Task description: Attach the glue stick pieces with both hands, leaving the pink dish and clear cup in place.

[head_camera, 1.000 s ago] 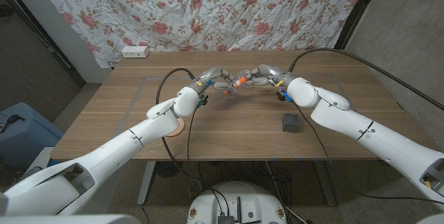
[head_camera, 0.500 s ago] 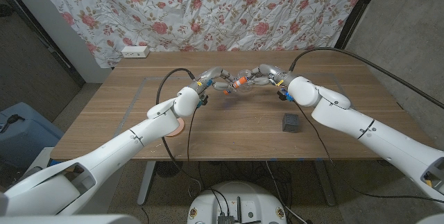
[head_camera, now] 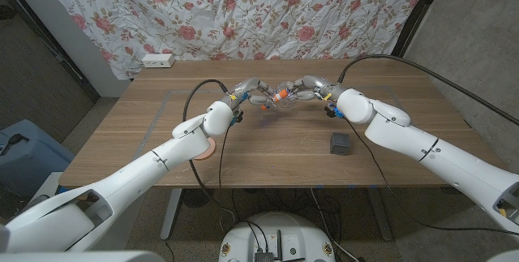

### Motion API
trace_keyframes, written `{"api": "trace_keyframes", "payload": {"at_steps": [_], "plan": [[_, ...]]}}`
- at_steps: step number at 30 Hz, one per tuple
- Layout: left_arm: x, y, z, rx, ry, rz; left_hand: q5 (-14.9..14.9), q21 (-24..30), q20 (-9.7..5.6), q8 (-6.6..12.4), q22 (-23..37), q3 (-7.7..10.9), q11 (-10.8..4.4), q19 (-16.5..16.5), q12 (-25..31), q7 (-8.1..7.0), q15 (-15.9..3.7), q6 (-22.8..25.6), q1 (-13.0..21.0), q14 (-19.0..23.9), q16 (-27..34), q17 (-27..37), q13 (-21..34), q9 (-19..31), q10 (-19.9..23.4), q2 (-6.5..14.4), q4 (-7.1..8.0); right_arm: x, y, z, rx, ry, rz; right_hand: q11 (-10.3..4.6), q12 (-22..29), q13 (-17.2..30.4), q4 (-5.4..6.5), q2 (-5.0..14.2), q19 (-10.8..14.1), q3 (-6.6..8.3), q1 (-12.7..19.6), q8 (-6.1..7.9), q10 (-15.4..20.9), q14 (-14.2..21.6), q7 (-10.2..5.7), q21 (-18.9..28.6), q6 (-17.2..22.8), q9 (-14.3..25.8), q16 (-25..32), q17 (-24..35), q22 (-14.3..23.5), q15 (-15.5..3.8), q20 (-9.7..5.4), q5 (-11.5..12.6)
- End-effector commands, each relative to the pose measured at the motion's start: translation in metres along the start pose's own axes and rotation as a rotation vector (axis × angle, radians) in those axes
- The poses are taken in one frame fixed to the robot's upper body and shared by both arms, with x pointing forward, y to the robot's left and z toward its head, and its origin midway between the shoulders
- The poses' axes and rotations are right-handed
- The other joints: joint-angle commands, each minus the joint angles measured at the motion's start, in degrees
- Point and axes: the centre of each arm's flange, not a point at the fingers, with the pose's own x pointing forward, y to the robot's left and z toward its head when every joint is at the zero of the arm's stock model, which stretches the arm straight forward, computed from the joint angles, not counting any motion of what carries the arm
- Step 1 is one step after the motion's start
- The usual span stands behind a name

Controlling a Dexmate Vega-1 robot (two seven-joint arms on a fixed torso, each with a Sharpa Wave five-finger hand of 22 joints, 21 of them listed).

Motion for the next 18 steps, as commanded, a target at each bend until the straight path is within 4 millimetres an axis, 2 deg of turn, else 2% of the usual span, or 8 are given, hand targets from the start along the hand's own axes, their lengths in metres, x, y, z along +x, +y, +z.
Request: {"api": "trace_keyframes", "payload": {"at_steps": [1, 4, 18], "plan": [[0.002, 0.000, 0.000, 0.000, 0.000, -0.001, 0.3, 0.3, -0.40, 0.29, 0.1, 3.19, -0.25, -0.2, 0.3, 2.46, -8.28, 2.7, -5.1, -0.1, 0.3, 0.1, 1.0, 0.3, 0.0, 6.3, 2.57, -0.002, -0.002, 0.002, -0.024, -0.017, 0.016, 0.22, -0.2, -0.1, 0.06, -1.32, -0.7, -0.59, -0.3, -1.18, -2.6, -1.4, -0.03, -0.1, -2.2, 0.3, -0.7, 0.0, 0.3, -4.00, 0.85, 0.4], [0.003, 0.000, 0.001, 0.001, -0.004, -0.003, 0.3, 0.3, -0.40, 0.29, 0.1, 3.22, -0.26, -0.2, 0.3, 2.57, -8.30, 2.7, -5.1, -0.1, 0.3, 0.1, 1.0, 0.3, 0.0, 6.3, 2.56, -0.004, -0.003, 0.002, -0.027, -0.020, 0.014, 1.00, -0.1, -0.1, 0.19, -1.74, -1.1, -0.88, -0.7, -1.73, -3.8, -2.1, 0.00, -0.1, -3.5, 0.3, -1.0, -0.1, 0.3, -3.47, 1.15, 0.5], [0.001, -0.001, 0.003, 0.000, -0.011, 0.001, 0.2, 0.3, -0.38, 0.31, 0.1, 3.25, -0.27, -0.3, 0.3, 2.54, -8.29, 2.8, -5.1, -0.1, 0.3, 0.1, 1.0, 0.3, -0.1, 6.3, 2.53, -0.014, -0.003, 0.002, -0.025, -0.034, 0.020, 2.56, -0.4, -0.5, 1.36, -3.60, -3.2, -2.81, -4.8, -3.38, -10.5, -5.6, 0.06, -0.3, -8.8, 0.4, -2.8, -0.1, 0.3, -1.14, 2.25, 1.7]]}}
